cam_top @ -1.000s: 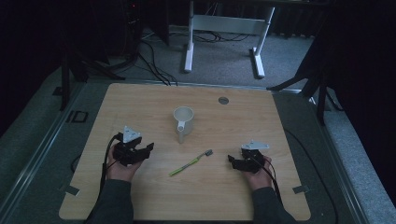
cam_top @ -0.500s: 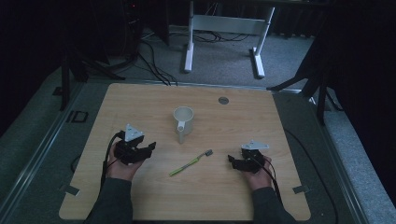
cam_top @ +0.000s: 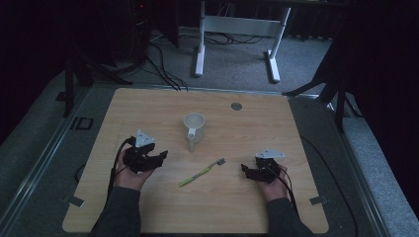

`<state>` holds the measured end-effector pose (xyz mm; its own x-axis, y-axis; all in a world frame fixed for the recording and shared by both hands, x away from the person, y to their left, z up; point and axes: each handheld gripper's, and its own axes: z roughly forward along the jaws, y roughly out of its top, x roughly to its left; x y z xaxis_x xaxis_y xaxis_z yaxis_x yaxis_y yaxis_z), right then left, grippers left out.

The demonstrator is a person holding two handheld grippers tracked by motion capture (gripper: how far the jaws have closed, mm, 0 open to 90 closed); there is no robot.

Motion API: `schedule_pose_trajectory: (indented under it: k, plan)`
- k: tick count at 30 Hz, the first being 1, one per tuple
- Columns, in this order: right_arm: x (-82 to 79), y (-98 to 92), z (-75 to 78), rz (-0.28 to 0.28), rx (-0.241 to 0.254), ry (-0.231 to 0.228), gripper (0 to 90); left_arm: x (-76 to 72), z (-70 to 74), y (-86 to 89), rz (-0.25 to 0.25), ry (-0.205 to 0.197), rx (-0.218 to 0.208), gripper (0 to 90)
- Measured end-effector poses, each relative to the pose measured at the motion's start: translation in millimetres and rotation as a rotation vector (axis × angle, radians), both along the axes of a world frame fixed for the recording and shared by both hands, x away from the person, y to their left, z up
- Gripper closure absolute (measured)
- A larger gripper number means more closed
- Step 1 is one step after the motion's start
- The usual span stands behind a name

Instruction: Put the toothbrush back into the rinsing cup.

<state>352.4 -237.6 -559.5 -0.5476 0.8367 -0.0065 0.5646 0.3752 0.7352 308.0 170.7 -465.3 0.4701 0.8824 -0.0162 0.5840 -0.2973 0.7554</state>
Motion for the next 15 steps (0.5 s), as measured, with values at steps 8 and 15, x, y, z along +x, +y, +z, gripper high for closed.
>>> schedule_pose_trajectory:
  k: [8, 15]
  plan:
    - [0.0, 0.0, 0.0, 0.000, 0.001, 0.000, 28.6, -0.1, 3.4, -5.8, -0.021, 0.012, 0.009, 46.0]
    - [0.0, 0.0, 0.0, 0.000, 0.000, 0.000, 28.6, 1.1, 7.0, -12.6, -0.054, 0.020, 0.029, 46.3]
